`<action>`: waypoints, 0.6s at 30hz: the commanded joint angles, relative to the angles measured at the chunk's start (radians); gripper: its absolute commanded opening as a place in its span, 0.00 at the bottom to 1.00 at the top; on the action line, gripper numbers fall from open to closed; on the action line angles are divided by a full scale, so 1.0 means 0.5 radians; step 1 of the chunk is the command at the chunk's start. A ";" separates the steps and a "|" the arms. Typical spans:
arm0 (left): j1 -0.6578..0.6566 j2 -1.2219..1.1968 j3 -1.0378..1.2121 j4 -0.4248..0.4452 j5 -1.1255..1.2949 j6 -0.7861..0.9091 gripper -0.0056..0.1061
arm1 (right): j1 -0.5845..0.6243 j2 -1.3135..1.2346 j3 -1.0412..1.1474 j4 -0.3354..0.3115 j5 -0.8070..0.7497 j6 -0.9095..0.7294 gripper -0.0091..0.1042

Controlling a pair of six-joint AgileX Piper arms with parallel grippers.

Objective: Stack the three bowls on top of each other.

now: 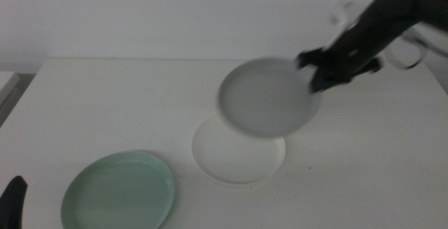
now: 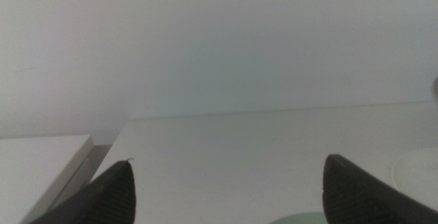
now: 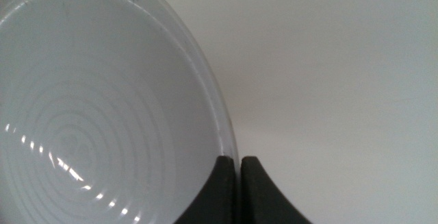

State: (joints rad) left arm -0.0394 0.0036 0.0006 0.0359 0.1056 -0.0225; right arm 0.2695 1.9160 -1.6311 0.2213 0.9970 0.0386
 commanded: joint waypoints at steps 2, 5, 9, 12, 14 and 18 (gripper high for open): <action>0.000 -0.007 -0.001 0.000 -0.025 -0.018 0.89 | 0.164 -0.027 0.081 -0.020 -0.115 0.034 0.06; 0.000 -0.007 -0.001 0.000 -0.025 -0.018 0.89 | 0.253 -0.027 0.137 -0.020 -0.232 0.087 0.06; 0.000 -0.007 -0.001 0.000 -0.025 -0.018 0.89 | 0.276 -0.019 0.189 -0.016 -0.325 0.106 0.06; 0.000 -0.007 -0.001 0.000 -0.025 -0.018 0.89 | 0.276 0.021 0.189 -0.012 -0.313 0.110 0.06; 0.000 -0.007 -0.001 0.000 -0.025 -0.018 0.89 | 0.276 0.059 0.189 -0.012 -0.307 0.115 0.06; 0.000 -0.007 -0.001 0.000 -0.025 -0.018 0.89 | 0.276 0.135 0.189 0.003 -0.304 0.115 0.06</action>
State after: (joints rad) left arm -0.0394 0.0036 0.0006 0.0359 0.1056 -0.0225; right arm 0.4060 1.9753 -1.5392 0.2213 0.8547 0.0940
